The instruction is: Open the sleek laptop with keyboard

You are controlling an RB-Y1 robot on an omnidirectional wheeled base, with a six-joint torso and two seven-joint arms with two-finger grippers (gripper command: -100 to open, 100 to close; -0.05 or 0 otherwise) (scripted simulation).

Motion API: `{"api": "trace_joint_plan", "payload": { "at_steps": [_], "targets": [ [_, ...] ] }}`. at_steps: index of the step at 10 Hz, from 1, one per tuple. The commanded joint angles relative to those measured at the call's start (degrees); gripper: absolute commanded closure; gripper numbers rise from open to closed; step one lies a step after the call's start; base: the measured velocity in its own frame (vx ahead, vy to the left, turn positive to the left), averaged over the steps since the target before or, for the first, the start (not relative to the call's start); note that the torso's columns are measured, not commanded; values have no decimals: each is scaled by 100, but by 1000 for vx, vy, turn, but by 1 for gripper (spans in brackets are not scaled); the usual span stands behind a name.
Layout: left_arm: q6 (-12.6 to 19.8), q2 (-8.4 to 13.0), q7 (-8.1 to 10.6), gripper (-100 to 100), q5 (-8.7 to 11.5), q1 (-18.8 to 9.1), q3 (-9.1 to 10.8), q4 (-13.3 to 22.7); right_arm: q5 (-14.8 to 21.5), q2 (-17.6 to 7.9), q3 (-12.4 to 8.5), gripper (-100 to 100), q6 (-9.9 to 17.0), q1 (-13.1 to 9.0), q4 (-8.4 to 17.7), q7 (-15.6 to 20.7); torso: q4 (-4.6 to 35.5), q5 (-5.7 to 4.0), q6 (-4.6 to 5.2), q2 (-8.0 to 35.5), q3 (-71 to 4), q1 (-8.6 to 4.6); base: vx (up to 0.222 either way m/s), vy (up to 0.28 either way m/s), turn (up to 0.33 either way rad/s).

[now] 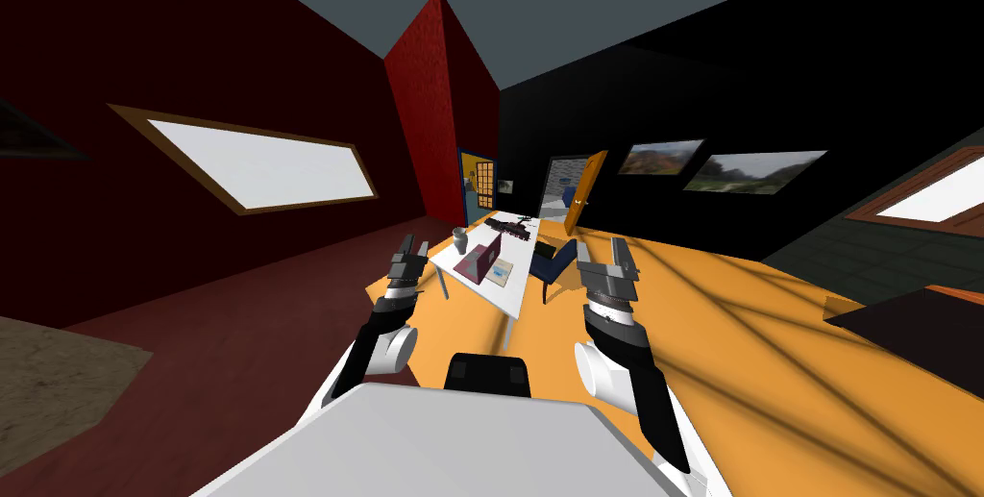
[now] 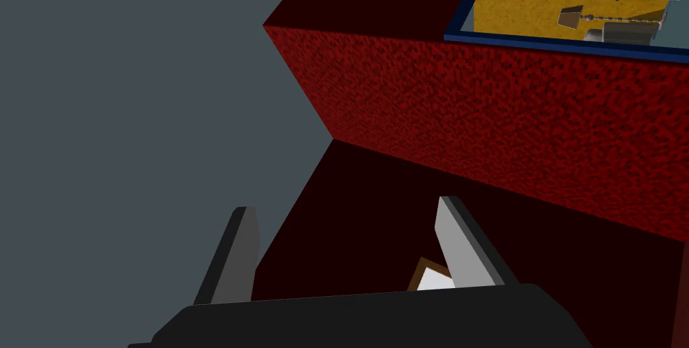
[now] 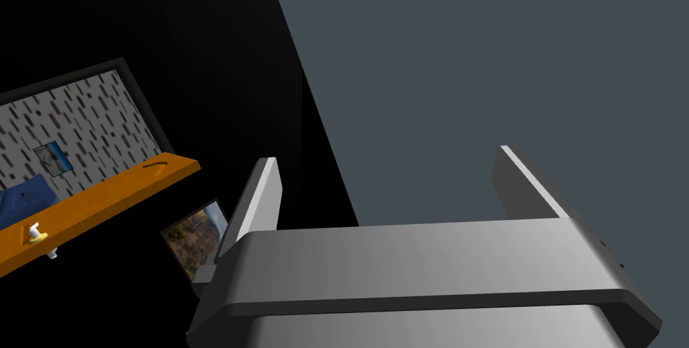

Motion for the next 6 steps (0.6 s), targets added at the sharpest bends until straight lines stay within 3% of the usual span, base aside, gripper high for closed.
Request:
{"api": "trace_joint_plan", "payload": {
  "at_steps": [1, 6],
  "targets": [
    [0, 0, 0, 0, 0, 0, 0, 0, 0, 0, 0, 0, 0, 0, 0, 0, 235, 0, 0, 232, -467, 0, 0, 0, 0],
    [0, 0, 0, 0, 0, 0, 0, -1, 0, 0, 0, 0, 0, 0, -1, 0, 2268, 0, 0, 2269, -4536, 0, 0, 0, 0]
  ]
}}
